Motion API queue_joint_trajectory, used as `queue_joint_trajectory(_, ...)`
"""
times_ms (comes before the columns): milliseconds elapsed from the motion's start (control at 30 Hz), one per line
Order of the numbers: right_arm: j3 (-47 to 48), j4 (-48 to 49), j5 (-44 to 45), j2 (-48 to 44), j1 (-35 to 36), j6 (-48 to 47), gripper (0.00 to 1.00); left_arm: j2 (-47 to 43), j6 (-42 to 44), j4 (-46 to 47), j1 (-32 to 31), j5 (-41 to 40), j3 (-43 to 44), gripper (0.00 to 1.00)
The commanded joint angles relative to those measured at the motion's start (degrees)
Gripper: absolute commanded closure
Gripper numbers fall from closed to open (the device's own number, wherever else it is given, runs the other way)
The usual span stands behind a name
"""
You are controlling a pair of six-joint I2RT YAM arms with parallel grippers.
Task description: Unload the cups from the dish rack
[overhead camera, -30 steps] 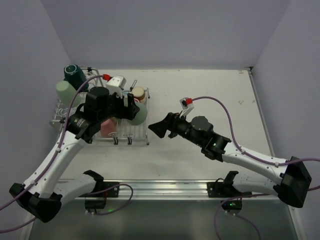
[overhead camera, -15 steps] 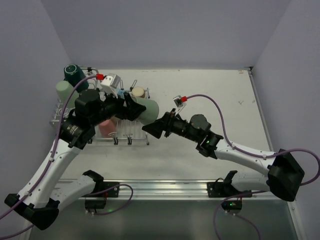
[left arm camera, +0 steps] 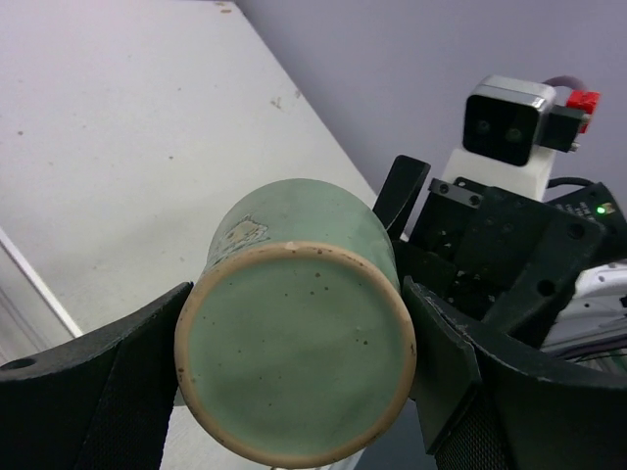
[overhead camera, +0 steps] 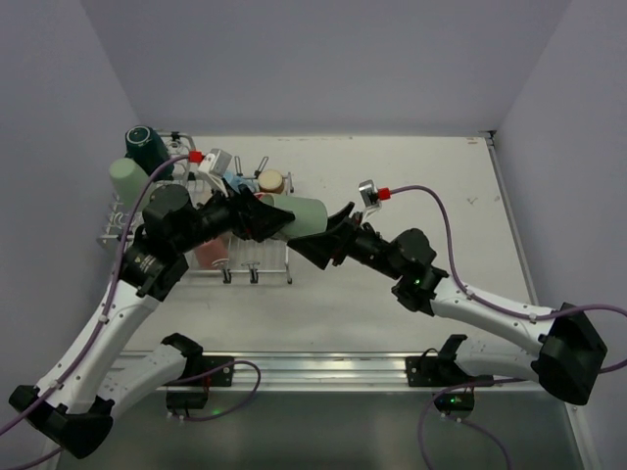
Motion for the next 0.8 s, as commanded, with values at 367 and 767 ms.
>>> queue_joint_trajectory(367,-4.96,13.69,2.50,-5.57,-0.15,-0.27,1.00,-4.03,-9.24,18.67,0.13,7.51,-5.36,0.36)
queue_joint_trajectory(767,3.29,-31.97,11.64,-16.29,-1.91,-14.32,1.00,-7.36,8.26,3.46,0.13,-9.01,0.79,0.00)
